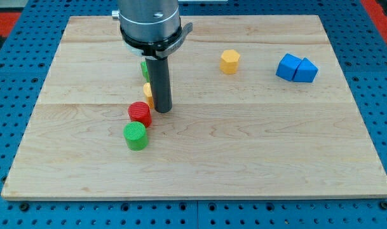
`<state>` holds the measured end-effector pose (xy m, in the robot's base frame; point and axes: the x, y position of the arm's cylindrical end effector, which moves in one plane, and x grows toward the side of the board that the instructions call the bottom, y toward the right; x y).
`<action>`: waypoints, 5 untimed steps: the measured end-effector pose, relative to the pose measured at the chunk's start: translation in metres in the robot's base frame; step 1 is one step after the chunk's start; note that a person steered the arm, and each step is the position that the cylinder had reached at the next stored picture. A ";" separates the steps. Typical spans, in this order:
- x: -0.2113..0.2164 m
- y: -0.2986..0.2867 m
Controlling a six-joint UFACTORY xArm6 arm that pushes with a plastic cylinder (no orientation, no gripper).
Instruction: Move yellow heart to the top of red circle
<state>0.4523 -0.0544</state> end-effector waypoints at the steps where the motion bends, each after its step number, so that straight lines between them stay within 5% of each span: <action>1: 0.000 0.017; 5: -0.025 0.008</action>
<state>0.4269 -0.0462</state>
